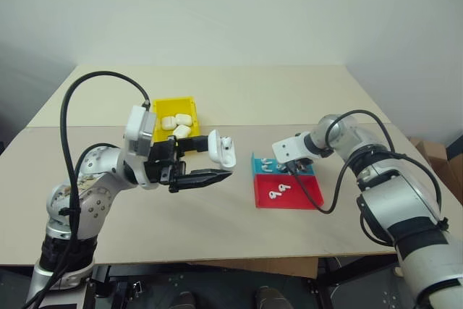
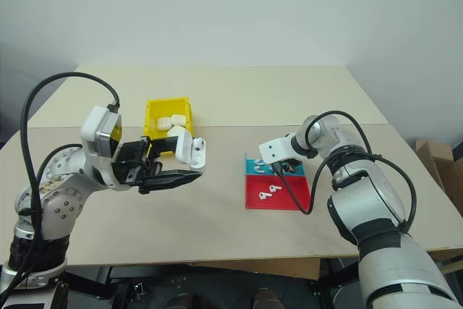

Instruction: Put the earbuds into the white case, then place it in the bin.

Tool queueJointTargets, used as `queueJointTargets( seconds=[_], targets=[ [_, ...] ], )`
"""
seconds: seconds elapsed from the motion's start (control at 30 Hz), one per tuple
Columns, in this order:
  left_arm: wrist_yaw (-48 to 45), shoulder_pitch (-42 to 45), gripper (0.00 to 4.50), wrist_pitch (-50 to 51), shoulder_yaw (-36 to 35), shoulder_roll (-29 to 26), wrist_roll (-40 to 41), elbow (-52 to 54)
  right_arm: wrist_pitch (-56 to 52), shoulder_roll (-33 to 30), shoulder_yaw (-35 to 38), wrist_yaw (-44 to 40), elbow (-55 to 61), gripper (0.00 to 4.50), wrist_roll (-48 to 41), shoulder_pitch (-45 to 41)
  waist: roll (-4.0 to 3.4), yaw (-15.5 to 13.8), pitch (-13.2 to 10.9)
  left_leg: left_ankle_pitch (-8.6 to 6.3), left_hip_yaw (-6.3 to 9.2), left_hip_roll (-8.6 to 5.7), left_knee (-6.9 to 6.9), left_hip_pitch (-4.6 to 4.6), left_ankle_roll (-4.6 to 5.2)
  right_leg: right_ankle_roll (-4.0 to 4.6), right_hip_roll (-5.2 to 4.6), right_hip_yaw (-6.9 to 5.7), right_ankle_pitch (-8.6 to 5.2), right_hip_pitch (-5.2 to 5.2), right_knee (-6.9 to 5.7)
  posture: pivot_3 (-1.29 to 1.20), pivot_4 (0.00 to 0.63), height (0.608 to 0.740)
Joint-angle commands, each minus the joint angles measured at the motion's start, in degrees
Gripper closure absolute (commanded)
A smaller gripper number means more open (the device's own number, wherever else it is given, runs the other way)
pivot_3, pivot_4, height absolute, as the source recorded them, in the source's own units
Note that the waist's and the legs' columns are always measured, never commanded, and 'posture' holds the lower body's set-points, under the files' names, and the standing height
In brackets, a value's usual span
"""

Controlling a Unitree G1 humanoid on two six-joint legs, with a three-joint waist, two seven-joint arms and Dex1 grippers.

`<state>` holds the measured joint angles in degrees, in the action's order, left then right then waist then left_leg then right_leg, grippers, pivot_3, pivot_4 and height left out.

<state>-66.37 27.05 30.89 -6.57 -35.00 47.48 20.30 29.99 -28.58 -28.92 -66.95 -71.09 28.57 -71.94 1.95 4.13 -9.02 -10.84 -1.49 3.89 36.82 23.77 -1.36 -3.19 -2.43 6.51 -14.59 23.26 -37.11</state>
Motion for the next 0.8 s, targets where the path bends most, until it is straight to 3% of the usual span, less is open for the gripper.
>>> queueJointTargets(
  seconds=[0.03, 0.7, 0.8],
  targets=[
    [0.1, 0.4, 1.74, -0.6, -1.0, -0.5, 1.5, 1.9, 0.6, 0.2, 0.4, -0.1, -0.5, 2.42, 0.1, -0.5, 0.00, 0.0, 0.0, 0.00, 0.00, 0.00, 0.00, 0.00, 0.00, 0.00, 0.00, 0.00, 0.00, 0.00, 0.00, 0.00, 0.150, 0.740],
    [0.5, 0.0, 1.74, -0.7, -1.0, -0.9, 1.9, 2.2, 0.4, 0.3, 0.4, -0.4, -0.5, 2.42, 0.3, -0.2, 0.00, 0.0, 0.0, 0.00, 0.00, 0.00, -0.01, 0.00, 0.00, 0.00, 0.00, 0.00, 0.00, 0.00, 0.00, 0.00, 0.150, 0.740],
    [0.6, -0.1, 1.74, -0.7, -1.0, -1.0, 2.1, 2.3, 0.0, 0.3, 0.1, 0.2, -0.6, 3.02, 0.9, -0.2, 0.00, 0.0, 0.0, 0.00, 0.00, 0.00, -0.01, 0.00, 0.00, 0.00, 0.00, 0.00, 0.00, 0.00, 0.00, 0.00, 0.150, 0.740]
  ],
)
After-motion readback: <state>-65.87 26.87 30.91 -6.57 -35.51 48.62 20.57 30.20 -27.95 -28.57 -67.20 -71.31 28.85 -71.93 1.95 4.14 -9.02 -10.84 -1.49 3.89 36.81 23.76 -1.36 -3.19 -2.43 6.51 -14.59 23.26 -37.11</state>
